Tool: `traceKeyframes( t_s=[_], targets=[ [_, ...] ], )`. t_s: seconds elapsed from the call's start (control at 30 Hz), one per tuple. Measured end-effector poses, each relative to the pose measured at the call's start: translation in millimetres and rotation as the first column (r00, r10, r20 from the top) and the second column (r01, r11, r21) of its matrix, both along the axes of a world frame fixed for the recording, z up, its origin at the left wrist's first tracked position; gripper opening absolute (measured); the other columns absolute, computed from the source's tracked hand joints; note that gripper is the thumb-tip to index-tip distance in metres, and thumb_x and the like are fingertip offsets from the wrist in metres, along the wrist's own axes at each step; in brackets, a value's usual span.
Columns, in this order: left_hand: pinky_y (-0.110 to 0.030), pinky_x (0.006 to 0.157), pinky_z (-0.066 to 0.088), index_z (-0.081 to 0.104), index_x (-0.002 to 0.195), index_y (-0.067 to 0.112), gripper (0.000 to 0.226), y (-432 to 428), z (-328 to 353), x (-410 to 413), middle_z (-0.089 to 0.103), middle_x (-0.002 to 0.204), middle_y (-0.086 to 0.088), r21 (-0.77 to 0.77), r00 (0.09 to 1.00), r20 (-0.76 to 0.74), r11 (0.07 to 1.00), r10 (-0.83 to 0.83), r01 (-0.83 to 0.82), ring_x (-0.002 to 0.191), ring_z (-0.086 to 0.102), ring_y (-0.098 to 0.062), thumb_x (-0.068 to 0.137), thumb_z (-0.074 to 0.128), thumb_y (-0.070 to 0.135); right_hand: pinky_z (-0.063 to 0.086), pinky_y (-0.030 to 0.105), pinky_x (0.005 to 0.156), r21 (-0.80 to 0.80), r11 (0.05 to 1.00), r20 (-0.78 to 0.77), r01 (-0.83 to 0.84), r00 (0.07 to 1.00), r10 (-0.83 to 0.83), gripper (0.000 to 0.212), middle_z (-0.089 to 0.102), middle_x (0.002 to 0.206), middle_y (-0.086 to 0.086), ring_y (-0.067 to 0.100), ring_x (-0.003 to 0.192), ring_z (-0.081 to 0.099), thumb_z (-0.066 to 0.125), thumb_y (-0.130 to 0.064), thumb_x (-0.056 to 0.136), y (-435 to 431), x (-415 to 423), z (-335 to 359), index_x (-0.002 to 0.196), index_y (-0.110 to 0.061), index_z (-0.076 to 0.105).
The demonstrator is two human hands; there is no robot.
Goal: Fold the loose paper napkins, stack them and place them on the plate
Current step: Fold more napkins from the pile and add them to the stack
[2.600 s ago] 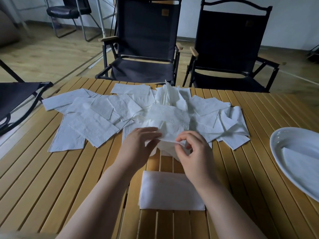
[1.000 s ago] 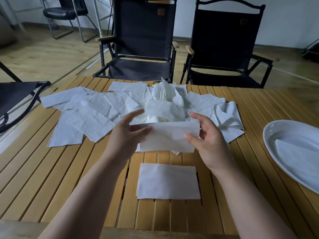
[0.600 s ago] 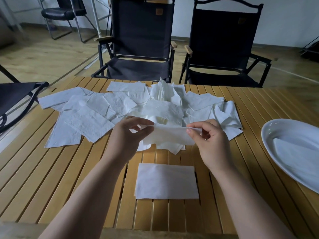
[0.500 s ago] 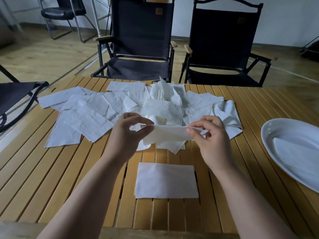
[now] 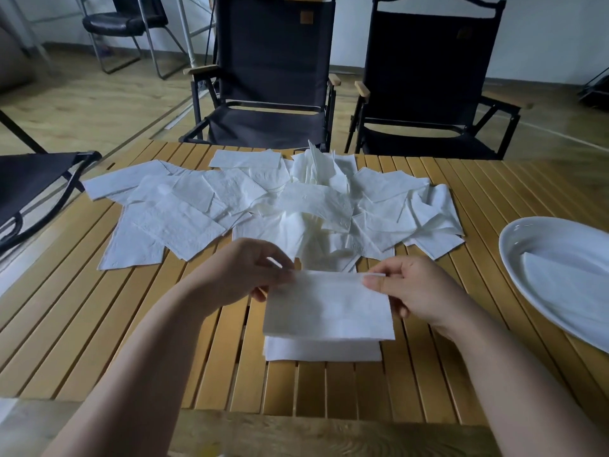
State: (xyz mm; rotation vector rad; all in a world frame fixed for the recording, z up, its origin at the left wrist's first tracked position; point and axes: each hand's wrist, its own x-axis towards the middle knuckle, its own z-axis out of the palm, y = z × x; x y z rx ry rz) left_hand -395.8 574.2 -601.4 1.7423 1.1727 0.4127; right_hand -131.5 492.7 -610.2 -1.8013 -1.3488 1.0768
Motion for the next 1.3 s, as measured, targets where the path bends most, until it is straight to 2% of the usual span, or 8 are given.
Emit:
traceKeyframes(
  t_s=[0.07, 0.17, 0.4, 0.63, 0.83, 0.97, 1.13, 1.3],
  targets=[
    [-0.035, 0.07, 0.061, 0.075, 0.093, 0.023, 0.006, -2, -4, -1, 0.077, 0.084, -0.001, -0.055, 0.993, -0.111, 0.998, -0.044, 0.038, 0.079, 0.072, -0.028, 0.087, 0.074, 0.023, 0.04, 0.026, 0.047, -0.122, 0.991, 0.02, -0.061, 0.998, 0.064, 0.009, 0.067, 0.061, 0.005, 0.019, 0.051, 0.052, 0.074, -0.027, 0.089, -3, 1, -5, 0.088, -0.017, 0.075],
    [-0.028, 0.066, 0.06, 0.074, 0.094, 0.023, 0.006, -4, -10, 0, 0.076, 0.083, -0.001, -0.094, 0.976, -0.203, 0.993, -0.084, 0.066, 0.069, 0.071, -0.02, 0.088, 0.074, 0.023, 0.037, 0.025, 0.048, -0.203, 0.973, 0.093, -0.114, 0.987, 0.135, 0.015, 0.064, 0.054, 0.003, 0.013, 0.043, 0.047, 0.075, -0.034, 0.088, -6, 0, -10, 0.087, -0.018, 0.074],
    [-0.019, 0.062, 0.056, 0.072, 0.095, 0.016, 0.008, 0, -19, -1, 0.075, 0.088, -0.001, -0.106, 0.969, -0.234, 0.993, -0.081, 0.058, 0.074, 0.073, -0.015, 0.088, 0.073, 0.019, 0.045, 0.026, 0.058, -0.156, 0.984, 0.254, -0.088, 0.959, 0.126, 0.016, 0.06, 0.051, -0.004, 0.008, 0.045, 0.055, 0.078, -0.038, 0.084, -3, -6, -26, 0.082, -0.024, 0.071],
    [-0.016, 0.051, 0.045, 0.068, 0.088, 0.017, 0.015, 7, -28, 4, 0.071, 0.066, 0.0, -0.03, 0.903, -0.411, 0.992, -0.123, 0.121, 0.052, 0.061, -0.006, 0.086, 0.076, 0.03, 0.035, 0.021, 0.053, -0.105, 0.993, 0.398, -0.053, 0.913, 0.09, 0.023, 0.054, 0.065, -0.009, 0.008, 0.059, 0.049, 0.082, -0.039, 0.079, 3, -11, -28, 0.082, -0.022, 0.066],
    [-0.023, 0.059, 0.048, 0.065, 0.08, 0.018, 0.029, 10, -32, 7, 0.066, 0.069, 0.002, 0.049, 0.857, -0.502, 0.986, -0.112, 0.158, 0.059, 0.058, -0.011, 0.078, 0.08, 0.042, 0.038, 0.024, 0.056, -0.109, 0.994, 0.412, -0.029, 0.908, 0.072, 0.029, 0.055, 0.074, -0.008, 0.01, 0.064, 0.051, 0.084, -0.038, 0.075, 6, -9, -31, 0.084, -0.023, 0.061],
    [-0.021, 0.059, 0.044, 0.063, 0.085, 0.022, 0.03, 9, -28, 7, 0.062, 0.081, 0.005, 0.111, 0.879, -0.474, 0.987, -0.049, 0.115, 0.069, 0.056, -0.01, 0.078, 0.078, 0.047, 0.041, 0.023, 0.058, -0.003, 0.999, 0.375, 0.037, 0.927, -0.033, 0.026, 0.058, 0.078, -0.005, 0.01, 0.069, 0.055, 0.083, -0.037, 0.077, 9, -15, -29, 0.086, -0.024, 0.062],
    [-0.029, 0.062, 0.056, 0.056, 0.102, 0.027, 0.036, 12, -25, 12, 0.057, 0.097, 0.009, 0.34, 0.919, -0.308, 0.931, 0.246, -0.135, 0.075, 0.058, -0.009, 0.08, 0.075, 0.048, 0.047, 0.023, 0.063, 0.286, 0.953, 0.337, 0.105, 0.919, -0.202, 0.022, 0.06, 0.083, -0.011, 0.005, 0.073, 0.058, 0.079, -0.031, 0.082, 24, -35, -33, 0.094, -0.026, 0.062],
    [-0.021, 0.062, 0.041, 0.054, 0.113, 0.031, 0.043, 20, -33, 20, 0.049, 0.108, 0.011, 0.418, 0.926, -0.262, 0.897, 0.272, -0.145, 0.083, 0.05, -0.008, 0.079, 0.078, 0.042, 0.038, 0.013, 0.067, 0.348, 0.937, 0.403, 0.004, 0.902, -0.154, 0.029, 0.056, 0.1, -0.015, 0.007, 0.088, 0.053, 0.077, -0.029, 0.084, 39, -62, -46, 0.108, -0.027, 0.062]
  ],
)
